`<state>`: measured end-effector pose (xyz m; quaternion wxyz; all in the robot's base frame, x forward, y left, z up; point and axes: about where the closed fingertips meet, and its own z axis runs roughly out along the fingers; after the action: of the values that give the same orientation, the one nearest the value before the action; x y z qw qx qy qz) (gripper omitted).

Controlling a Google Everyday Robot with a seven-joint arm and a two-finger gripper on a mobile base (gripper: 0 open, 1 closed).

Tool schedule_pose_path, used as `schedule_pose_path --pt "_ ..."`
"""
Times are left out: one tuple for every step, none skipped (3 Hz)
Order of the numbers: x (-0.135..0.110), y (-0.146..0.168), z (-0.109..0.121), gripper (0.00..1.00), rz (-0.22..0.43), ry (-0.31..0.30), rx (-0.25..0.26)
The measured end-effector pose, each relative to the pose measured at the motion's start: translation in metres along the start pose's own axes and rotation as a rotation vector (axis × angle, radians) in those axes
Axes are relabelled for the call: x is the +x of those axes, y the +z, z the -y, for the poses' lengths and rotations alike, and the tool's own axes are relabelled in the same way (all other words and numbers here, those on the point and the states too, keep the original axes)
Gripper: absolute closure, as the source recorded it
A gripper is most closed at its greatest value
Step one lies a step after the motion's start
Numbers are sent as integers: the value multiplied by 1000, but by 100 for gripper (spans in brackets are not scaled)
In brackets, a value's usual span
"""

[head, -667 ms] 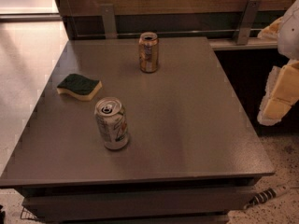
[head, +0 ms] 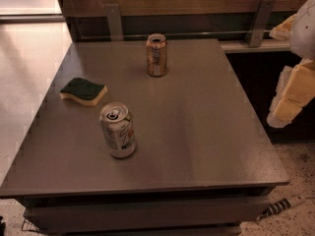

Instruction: Knock orange can over

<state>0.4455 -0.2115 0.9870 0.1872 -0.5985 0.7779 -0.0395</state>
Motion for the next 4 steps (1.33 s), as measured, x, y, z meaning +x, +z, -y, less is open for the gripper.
schedule_pose_path --pt "-9 7 8 0 68 25 5" --pt "-43 60 44 0 398 119 1" --pt "-88 70 74 0 658 163 31" --pt "-130 70 94 0 841 192 44"
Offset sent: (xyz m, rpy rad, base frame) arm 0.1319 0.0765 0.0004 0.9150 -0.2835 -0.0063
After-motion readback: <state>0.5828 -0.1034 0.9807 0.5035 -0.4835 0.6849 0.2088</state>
